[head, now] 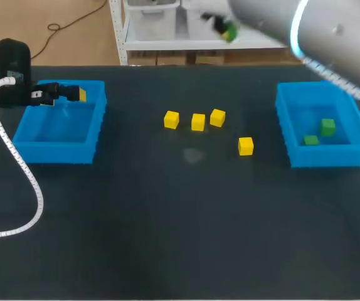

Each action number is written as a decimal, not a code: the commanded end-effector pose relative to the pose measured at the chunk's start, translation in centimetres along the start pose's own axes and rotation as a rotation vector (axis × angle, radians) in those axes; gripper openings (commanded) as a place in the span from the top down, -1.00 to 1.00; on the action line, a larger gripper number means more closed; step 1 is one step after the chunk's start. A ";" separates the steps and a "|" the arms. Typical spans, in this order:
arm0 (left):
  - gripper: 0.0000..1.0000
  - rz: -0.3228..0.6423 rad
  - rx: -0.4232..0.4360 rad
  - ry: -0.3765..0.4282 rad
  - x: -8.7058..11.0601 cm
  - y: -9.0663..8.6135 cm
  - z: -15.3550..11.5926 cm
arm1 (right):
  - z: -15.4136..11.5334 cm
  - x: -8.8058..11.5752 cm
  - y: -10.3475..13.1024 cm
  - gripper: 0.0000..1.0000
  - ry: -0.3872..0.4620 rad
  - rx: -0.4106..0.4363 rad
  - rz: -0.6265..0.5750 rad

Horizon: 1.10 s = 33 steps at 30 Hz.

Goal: Put the green cubes in the right bin and the yellow cubes in the left bin.

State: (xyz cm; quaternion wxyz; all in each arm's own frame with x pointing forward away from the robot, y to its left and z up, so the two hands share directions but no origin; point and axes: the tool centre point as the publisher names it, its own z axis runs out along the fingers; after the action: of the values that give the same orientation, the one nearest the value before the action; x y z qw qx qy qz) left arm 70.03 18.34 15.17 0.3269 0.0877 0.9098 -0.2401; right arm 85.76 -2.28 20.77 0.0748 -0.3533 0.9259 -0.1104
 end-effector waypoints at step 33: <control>-1.00 0.001 0.006 -0.006 0.1 0.2 0.0 | 7.2 21.2 -3.4 0.44 -0.586 -0.111 0.749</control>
State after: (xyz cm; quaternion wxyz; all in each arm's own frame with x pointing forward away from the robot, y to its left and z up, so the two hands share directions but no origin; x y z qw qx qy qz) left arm 70.03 18.34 15.17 0.3269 0.0877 0.9098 -0.2401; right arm 74.57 -20.81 13.30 -0.0974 -0.0564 0.9902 0.0823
